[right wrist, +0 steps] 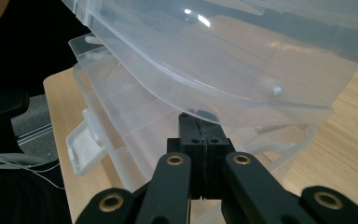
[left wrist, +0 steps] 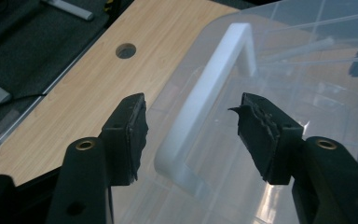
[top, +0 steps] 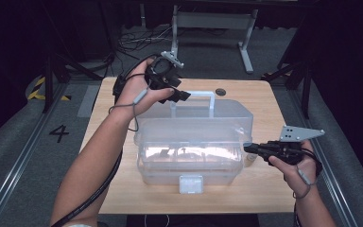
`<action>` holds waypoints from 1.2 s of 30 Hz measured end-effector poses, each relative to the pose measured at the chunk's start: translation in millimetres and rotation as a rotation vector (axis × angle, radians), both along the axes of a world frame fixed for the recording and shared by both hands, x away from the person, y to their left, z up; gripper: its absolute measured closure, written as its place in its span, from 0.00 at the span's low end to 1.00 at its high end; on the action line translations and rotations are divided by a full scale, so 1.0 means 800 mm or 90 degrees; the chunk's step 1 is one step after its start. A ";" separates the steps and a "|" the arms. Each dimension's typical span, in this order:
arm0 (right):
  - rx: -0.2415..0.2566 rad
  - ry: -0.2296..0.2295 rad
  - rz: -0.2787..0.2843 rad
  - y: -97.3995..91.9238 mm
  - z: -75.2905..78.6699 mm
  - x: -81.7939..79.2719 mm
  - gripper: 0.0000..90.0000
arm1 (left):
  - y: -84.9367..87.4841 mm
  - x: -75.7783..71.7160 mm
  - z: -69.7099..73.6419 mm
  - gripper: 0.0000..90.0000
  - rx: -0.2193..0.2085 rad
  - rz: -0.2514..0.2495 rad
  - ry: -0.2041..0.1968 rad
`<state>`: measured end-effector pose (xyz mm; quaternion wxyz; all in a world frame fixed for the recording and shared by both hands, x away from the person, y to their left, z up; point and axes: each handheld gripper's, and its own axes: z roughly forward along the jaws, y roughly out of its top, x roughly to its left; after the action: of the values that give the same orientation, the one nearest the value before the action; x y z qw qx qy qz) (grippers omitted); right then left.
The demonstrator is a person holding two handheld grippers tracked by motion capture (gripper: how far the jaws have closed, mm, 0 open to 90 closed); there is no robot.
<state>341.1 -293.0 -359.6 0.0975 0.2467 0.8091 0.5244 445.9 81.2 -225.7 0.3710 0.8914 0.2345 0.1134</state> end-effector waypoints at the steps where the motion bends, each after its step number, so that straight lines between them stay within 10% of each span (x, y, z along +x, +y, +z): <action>1: 0.000 -0.002 0.000 0.000 0.001 0.001 1.00 | 0.003 -0.003 0.003 0.48 -0.004 0.000 -0.002; 9: 0.007 -0.008 -0.006 0.001 0.007 0.006 1.00 | 0.021 -0.026 0.019 0.60 -0.019 0.013 -0.021; 17: 0.017 -0.017 -0.023 0.002 0.017 0.013 1.00 | 0.040 -0.044 0.027 0.96 -0.047 -0.002 -0.014; 36: 0.038 -0.042 -0.053 0.006 0.036 0.034 1.00 | 0.091 -0.090 0.016 1.00 -0.109 -0.005 -0.024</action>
<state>368.4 -288.6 -330.6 0.1380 0.2655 0.7785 0.5517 373.8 153.9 -213.3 0.4509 0.8549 0.2329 0.1081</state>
